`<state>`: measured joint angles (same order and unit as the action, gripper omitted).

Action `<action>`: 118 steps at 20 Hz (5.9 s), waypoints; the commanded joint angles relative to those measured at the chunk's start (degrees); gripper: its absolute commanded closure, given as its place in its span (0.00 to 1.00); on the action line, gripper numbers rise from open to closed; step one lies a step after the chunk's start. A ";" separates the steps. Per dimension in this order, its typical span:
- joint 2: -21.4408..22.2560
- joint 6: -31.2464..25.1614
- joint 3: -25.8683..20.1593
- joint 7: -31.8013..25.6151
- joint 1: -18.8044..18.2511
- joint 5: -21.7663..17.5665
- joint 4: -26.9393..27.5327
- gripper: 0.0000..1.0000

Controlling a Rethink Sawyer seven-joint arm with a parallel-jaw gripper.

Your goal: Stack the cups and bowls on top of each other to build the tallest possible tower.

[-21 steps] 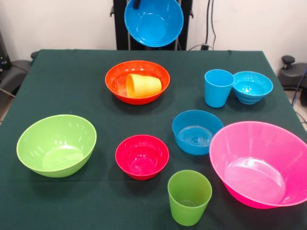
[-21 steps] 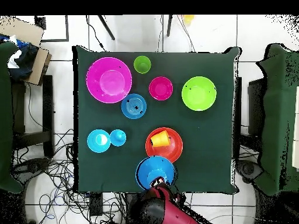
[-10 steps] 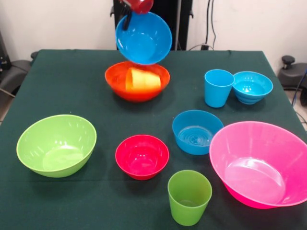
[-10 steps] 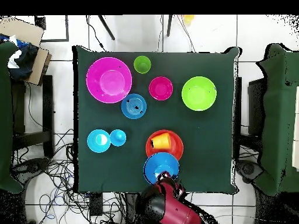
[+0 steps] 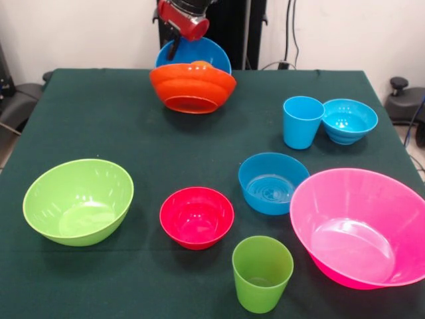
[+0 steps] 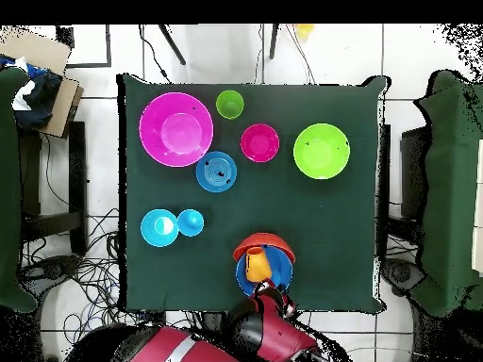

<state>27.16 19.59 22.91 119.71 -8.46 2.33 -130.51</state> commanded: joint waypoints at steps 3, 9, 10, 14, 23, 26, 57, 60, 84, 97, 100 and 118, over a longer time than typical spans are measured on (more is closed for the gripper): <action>-3.99 0.63 -5.89 7.29 2.04 1.26 7.56 1.00; -3.33 -0.46 -5.47 7.43 2.75 1.65 7.35 1.00; -3.01 -0.77 -5.49 7.44 2.66 1.50 7.15 1.00; 1.21 -5.21 -4.95 6.17 2.70 0.55 5.29 1.00; 18.24 -26.84 1.35 0.85 5.92 -2.07 2.42 1.00; 18.16 -26.65 1.17 1.96 5.95 -2.61 2.23 1.00; -4.71 1.86 -4.15 6.43 -1.05 -7.08 10.60 1.00; -5.81 2.95 -4.01 6.00 -1.47 -7.18 11.21 1.00; -2.40 -3.63 -3.97 3.14 -2.94 -8.84 10.60 1.00; 7.23 -17.78 -0.55 -0.04 0.67 -9.74 9.99 1.00; 7.53 -19.34 -0.28 -0.12 0.95 -10.16 11.01 1.00; 8.61 -20.05 -3.15 0.74 -1.83 -14.22 11.13 1.00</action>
<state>36.03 5.95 26.51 119.71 -9.66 -9.06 -124.00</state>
